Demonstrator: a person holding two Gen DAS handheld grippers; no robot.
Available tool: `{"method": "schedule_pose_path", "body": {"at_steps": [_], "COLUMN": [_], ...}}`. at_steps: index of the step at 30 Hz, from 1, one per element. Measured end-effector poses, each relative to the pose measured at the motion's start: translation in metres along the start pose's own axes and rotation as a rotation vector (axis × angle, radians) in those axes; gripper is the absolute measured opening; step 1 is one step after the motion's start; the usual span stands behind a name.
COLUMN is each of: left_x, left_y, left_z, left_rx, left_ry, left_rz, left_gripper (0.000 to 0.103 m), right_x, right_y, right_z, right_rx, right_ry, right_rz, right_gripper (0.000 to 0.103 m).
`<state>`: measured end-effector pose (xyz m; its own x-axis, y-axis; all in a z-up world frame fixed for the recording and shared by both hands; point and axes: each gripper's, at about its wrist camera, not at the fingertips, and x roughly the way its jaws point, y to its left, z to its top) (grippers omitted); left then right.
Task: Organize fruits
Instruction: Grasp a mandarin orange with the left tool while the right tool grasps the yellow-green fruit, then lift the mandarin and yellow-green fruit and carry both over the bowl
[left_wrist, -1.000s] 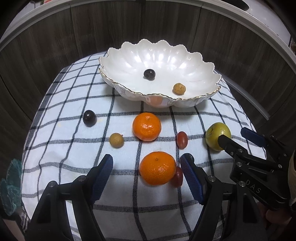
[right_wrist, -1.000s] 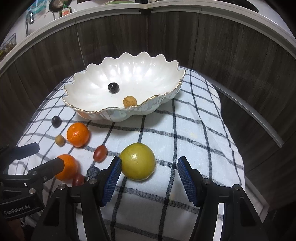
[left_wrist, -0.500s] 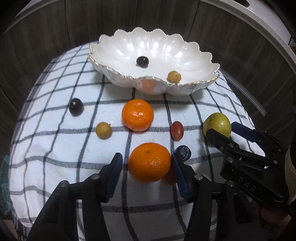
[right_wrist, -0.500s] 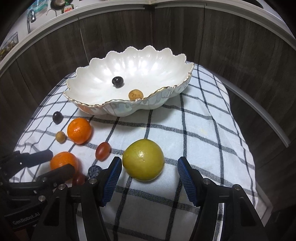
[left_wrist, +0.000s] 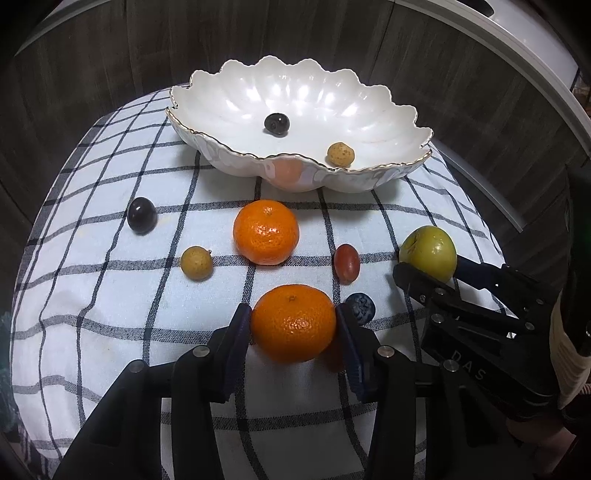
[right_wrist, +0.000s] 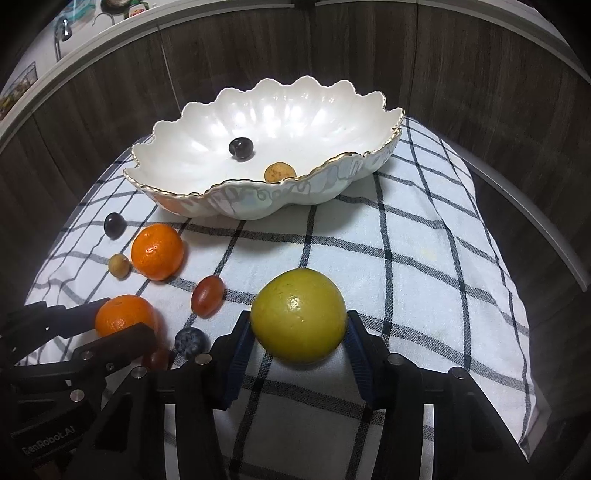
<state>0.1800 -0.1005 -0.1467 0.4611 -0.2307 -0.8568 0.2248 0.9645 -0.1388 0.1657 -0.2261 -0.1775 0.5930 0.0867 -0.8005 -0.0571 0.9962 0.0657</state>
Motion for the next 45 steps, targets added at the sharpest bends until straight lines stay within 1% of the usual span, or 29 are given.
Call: {"method": "schedule_pose_path", "body": {"at_steps": [7,24,33,45], "left_x": [-0.007,-0.033,-0.047,-0.057], "left_y": [0.002,0.002,0.003,0.005], "left_z": [0.002,0.014,0.027,0.054], "left_rx": [0.0,0.011,0.016,0.039], "left_ry": [-0.022,-0.094,-0.13,-0.173], "left_rz": [0.014,0.041,0.061,0.067], "left_gripper": [0.045,0.044,0.044,0.044], "right_x": [-0.006,-0.036,-0.052,-0.063], "right_y": [0.001,0.008,0.009,0.009], "right_z": [0.002,0.018,0.032,0.056], "right_rx": [-0.011,-0.02,-0.025,-0.023], "right_ry": [-0.014,-0.08,-0.125,-0.171], "right_rz": [-0.003,-0.01,-0.015,-0.028], "right_gripper": [0.05,0.05,0.05,0.05]}}
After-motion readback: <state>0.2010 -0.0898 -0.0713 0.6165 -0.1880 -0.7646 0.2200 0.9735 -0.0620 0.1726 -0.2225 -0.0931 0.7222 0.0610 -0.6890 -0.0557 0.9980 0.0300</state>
